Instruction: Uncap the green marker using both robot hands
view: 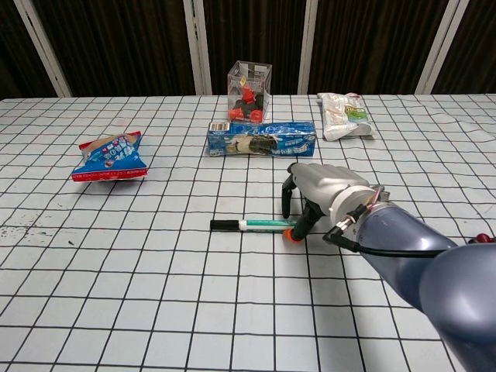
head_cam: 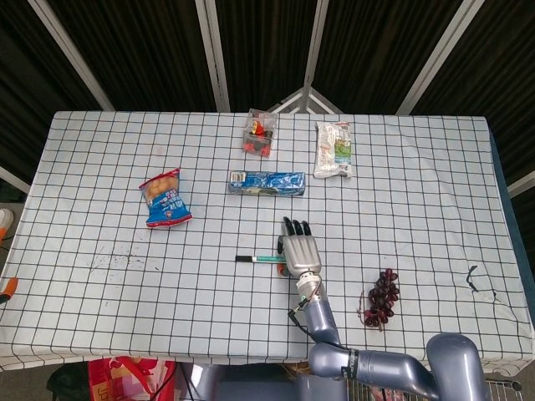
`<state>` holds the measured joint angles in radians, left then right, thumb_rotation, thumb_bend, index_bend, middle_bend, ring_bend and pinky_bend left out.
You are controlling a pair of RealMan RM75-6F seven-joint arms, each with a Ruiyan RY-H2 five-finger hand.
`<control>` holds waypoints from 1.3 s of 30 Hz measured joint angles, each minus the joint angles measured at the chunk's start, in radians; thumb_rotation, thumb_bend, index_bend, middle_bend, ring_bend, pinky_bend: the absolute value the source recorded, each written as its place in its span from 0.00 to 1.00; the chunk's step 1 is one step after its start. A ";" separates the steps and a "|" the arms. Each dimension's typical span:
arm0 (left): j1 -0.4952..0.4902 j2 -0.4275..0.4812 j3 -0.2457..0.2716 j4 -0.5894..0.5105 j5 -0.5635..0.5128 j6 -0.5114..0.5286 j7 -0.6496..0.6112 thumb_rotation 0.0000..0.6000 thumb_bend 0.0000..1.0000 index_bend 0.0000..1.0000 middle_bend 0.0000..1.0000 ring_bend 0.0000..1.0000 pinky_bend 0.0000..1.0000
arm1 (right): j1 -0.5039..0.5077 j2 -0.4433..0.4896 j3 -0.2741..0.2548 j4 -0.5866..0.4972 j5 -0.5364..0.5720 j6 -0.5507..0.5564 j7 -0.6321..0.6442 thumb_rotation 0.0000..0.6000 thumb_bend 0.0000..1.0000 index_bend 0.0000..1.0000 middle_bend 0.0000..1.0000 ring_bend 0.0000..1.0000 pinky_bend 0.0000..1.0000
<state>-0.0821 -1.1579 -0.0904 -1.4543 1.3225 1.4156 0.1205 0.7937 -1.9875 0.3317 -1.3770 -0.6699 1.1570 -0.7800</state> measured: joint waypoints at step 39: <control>-0.010 -0.015 0.000 -0.022 0.003 0.003 0.036 1.00 0.44 0.00 0.00 0.00 0.01 | -0.049 0.086 -0.032 -0.100 -0.127 -0.037 0.196 1.00 0.48 0.79 0.04 0.08 0.04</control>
<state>-0.0924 -1.1730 -0.0906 -1.4766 1.3256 1.4184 0.1564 0.7451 -1.9014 0.2996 -1.4773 -0.7965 1.1204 -0.5844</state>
